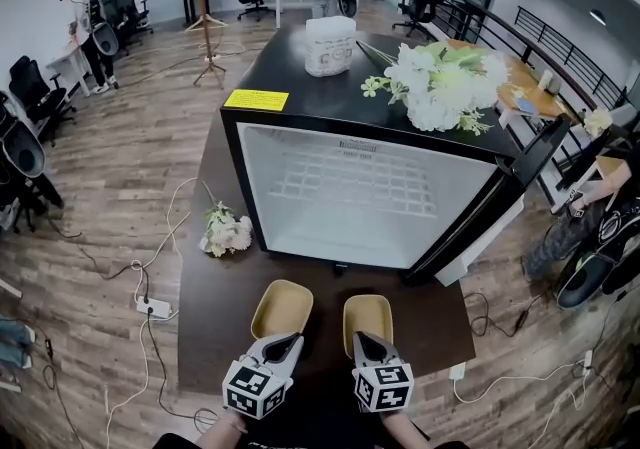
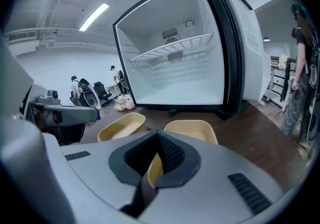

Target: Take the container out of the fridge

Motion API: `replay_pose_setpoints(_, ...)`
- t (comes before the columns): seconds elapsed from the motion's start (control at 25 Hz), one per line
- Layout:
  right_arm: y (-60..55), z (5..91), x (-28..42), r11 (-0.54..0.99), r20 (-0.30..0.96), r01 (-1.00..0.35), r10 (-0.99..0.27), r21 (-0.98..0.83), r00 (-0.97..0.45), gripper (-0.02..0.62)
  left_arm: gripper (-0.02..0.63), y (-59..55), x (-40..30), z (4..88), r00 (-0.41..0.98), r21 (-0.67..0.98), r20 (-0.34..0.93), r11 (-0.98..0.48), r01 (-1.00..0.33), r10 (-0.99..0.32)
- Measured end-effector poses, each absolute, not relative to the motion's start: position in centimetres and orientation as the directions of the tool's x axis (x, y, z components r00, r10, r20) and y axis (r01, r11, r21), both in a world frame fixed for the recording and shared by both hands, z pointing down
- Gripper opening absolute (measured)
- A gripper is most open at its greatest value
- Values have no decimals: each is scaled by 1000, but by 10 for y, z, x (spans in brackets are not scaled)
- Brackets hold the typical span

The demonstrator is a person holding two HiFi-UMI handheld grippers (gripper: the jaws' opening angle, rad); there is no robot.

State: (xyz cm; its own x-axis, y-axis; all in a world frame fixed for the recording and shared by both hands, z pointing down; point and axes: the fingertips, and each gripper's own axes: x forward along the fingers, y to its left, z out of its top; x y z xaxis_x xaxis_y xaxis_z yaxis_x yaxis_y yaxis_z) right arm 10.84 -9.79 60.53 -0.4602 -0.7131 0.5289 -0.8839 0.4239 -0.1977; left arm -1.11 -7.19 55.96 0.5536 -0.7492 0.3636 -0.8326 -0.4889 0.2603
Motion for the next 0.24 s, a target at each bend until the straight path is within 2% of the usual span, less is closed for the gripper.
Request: replay_pose_setpoints(0.24,-104,604,109,426,523,-885,-720,-188,-457,6,9,-76,-9,562,554,257,370,-491,-832,-746)
